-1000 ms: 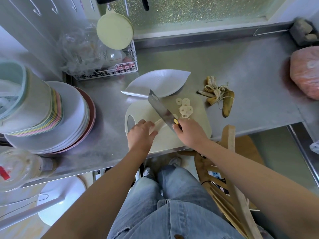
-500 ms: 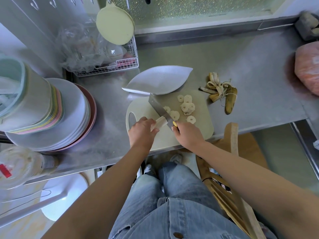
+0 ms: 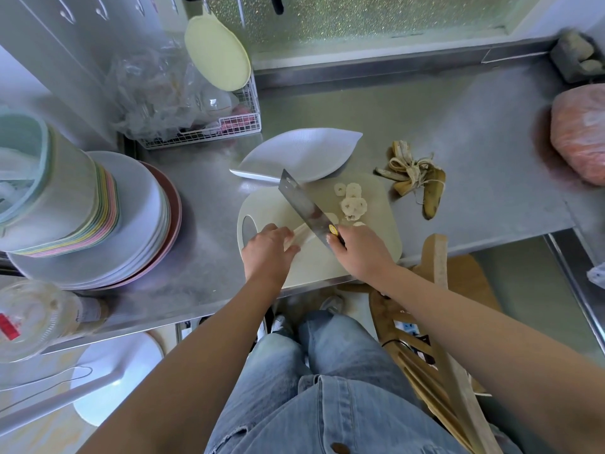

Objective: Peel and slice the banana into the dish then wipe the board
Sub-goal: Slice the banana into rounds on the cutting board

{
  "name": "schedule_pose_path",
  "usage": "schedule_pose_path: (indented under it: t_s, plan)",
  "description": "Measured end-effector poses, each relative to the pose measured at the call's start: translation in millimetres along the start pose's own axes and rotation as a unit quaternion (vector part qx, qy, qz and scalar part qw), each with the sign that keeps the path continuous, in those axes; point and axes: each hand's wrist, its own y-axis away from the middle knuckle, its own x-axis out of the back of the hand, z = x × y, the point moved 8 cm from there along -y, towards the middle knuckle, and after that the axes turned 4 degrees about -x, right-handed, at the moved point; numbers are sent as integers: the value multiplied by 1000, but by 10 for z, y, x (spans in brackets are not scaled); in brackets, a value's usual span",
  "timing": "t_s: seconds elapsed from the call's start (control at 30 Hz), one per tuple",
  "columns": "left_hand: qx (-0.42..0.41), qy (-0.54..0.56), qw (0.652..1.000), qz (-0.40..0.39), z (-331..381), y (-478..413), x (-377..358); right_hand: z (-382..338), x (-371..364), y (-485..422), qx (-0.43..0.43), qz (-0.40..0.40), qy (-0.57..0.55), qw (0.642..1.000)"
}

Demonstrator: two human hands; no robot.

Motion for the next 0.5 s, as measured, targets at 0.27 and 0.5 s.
schedule_pose_path:
  t_s: [0.27,0.5]
  plan:
    - [-1,4,1000,4,-1,-5,-3,11,-133,-27,-12,-11,28,999]
    - [-2,-6,1000,8,12,-1,8,41,-292,-47,-26,-26,43,998]
